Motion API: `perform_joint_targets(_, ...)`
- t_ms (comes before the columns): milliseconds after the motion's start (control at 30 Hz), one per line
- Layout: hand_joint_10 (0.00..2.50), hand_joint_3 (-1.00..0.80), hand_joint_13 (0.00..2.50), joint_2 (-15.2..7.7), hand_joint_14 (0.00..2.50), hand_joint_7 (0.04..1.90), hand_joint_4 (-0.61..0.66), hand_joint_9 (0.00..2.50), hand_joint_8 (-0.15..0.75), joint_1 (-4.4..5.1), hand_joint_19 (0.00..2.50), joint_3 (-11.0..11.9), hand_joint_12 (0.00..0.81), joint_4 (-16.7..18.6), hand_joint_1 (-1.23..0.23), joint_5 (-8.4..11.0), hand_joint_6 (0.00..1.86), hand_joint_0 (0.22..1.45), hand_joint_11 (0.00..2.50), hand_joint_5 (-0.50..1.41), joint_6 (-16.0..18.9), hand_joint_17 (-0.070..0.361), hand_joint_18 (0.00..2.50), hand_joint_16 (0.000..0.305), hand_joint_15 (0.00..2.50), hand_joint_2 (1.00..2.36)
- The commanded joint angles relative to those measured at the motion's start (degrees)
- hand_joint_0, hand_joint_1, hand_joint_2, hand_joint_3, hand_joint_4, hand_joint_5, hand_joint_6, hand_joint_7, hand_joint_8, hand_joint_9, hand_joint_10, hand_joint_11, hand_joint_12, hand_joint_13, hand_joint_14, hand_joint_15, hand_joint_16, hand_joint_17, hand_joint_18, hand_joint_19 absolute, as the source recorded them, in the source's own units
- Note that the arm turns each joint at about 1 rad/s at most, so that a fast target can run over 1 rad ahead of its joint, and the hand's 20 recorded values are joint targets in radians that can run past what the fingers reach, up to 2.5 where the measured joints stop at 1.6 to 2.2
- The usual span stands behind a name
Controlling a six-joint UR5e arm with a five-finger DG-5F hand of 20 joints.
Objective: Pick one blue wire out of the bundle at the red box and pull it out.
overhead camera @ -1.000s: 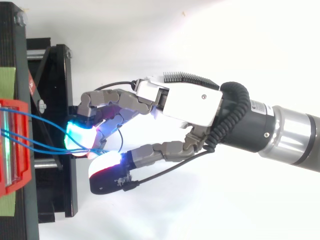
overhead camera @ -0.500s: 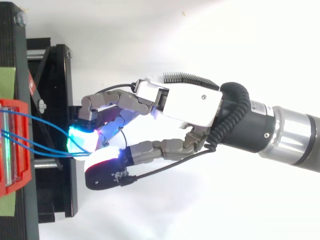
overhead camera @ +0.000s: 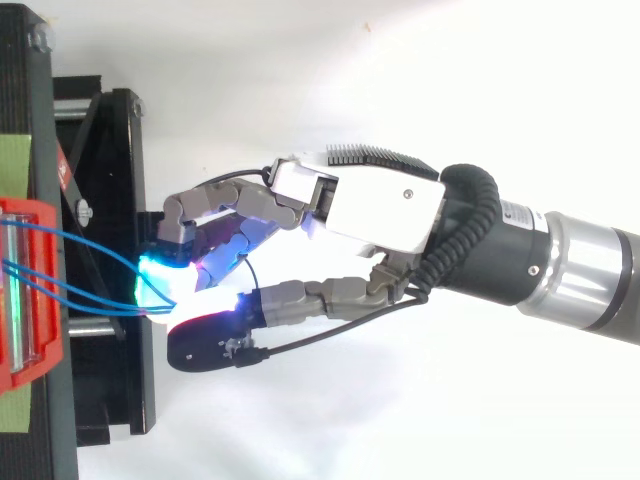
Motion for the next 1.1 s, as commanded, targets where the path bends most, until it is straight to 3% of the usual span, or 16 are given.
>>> perform_joint_targets(0,0.02,-0.19,0.70,0.0,0.02,1.04,0.18,0.98,0.229,-0.05,0.77,0.1,0.361,0.0,-0.67,0.00,0.77,0.57,0.57,-0.09,0.0,0.131,0.60,0.058,0.48,1.02)
perform_joint_targets(333,0.02,-0.13,0.71,0.1,0.02,0.99,0.14,0.98,0.226,-0.05,0.78,0.5,0.360,-0.4,-0.74,-0.09,0.81,0.59,0.59,-0.11,0.0,0.131,0.61,0.058,0.49,1.02)
perform_joint_targets(500,0.02,-0.12,0.72,0.2,0.02,0.95,0.13,0.99,0.226,-0.22,0.77,1.7,0.357,-1.2,-0.75,-1.41,0.83,0.59,0.60,-0.11,0.1,0.131,0.62,0.058,0.49,1.02)
perform_joint_targets(667,0.02,-0.12,0.73,0.2,0.02,0.94,0.14,0.99,0.225,-0.14,0.77,3.3,0.358,-5.1,-0.75,-2.29,0.84,0.59,0.61,-0.11,0.2,0.131,0.62,0.058,0.50,1.02)
perform_joint_targets(700,0.02,-0.12,0.73,0.5,0.02,0.94,0.14,0.99,0.228,-0.05,0.78,3.8,0.357,-7.7,-0.75,-2.37,0.84,0.59,0.60,-0.11,0.2,0.131,0.62,0.058,0.50,1.02)
perform_joint_targets(1067,0.02,-0.12,0.73,2.7,0.02,0.93,0.13,1.00,0.228,-0.14,0.78,3.8,0.356,-16.7,-0.75,-2.46,0.84,0.60,0.60,-0.12,0.2,0.131,0.62,0.058,0.50,1.02)
